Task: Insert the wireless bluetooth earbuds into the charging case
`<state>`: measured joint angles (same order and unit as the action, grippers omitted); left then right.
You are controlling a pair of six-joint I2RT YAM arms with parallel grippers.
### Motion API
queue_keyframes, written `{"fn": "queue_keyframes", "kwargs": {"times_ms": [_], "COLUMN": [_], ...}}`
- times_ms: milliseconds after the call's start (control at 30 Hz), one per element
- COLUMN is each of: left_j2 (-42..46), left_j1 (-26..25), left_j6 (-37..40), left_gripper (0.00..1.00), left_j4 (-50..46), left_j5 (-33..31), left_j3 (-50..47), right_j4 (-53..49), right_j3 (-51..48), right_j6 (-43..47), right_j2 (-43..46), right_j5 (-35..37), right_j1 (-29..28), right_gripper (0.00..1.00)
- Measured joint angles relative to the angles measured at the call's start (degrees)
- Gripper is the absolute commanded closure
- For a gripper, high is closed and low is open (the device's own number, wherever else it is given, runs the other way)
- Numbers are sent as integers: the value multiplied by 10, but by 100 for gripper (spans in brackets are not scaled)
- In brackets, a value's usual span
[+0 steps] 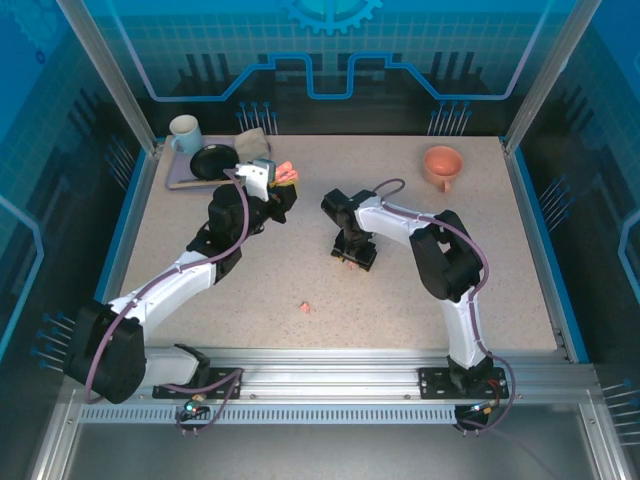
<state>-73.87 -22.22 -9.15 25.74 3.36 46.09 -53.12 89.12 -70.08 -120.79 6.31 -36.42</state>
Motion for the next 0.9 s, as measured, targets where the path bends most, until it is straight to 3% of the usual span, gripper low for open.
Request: {"fn": "queue_keyframes", "kwargs": {"times_ms": [233, 900], "left_j2": [0, -4], "left_j1": [0, 1], "left_j6": [0, 0], "left_gripper": [100, 100], "left_j4": [0, 0], "left_j5": [2, 7], "left_j3": [0, 0], "right_j4": [17, 20], "right_j3": [-6, -9], "right_j6": [2, 29], "right_j2": [0, 0], "right_j5": [-3, -8], "right_j1": [1, 9], "right_gripper": [53, 62]}}
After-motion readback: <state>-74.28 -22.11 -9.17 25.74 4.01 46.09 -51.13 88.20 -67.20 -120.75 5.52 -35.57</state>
